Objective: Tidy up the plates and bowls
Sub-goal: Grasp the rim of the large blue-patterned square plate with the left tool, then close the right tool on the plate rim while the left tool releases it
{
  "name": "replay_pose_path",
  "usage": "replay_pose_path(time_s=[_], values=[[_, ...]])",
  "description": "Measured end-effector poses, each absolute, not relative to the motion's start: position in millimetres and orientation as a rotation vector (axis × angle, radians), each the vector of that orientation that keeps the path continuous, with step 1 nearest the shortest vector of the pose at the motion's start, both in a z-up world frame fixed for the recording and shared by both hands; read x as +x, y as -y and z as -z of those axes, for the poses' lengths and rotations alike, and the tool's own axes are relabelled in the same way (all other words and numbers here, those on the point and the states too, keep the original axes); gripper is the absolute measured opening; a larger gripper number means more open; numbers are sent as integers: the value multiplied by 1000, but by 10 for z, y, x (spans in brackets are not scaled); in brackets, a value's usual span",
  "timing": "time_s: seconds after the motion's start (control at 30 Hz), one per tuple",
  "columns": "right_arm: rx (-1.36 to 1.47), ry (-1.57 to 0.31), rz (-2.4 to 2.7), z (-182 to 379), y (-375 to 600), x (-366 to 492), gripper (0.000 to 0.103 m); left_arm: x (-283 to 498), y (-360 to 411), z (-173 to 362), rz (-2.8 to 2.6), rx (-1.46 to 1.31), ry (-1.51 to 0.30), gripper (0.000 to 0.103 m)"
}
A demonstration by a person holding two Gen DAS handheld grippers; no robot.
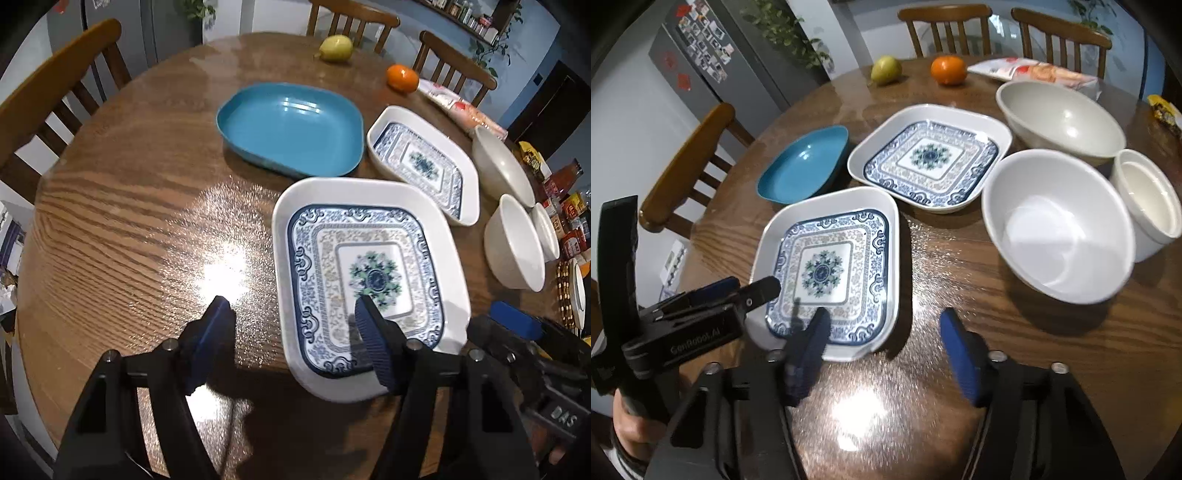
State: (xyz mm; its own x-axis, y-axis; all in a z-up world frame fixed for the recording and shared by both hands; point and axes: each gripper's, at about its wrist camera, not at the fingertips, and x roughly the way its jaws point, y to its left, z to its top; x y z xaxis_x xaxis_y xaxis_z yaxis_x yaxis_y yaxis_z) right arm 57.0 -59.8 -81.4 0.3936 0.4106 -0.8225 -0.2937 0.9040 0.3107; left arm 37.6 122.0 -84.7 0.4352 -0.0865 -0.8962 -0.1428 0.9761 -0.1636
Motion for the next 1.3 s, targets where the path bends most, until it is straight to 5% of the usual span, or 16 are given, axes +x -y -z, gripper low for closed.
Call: replay_pose_path(time_s=[0.1,0.3,0.43,1.3], values=[[116,-1105,-455,900,527,649,38,409,-1241,889,-23,-230,-1127,65],[109,-1145,-456,1014,474,749,8,503,-1213,887,20,-213,-1123,30],[134,-1157,-442,1032,527,732,8,502,-1226,900,36,-211,-1133,21],[260,-1234,-323,1023,1386,-252,11,-42,-306,886,215,-6,-1158,28]])
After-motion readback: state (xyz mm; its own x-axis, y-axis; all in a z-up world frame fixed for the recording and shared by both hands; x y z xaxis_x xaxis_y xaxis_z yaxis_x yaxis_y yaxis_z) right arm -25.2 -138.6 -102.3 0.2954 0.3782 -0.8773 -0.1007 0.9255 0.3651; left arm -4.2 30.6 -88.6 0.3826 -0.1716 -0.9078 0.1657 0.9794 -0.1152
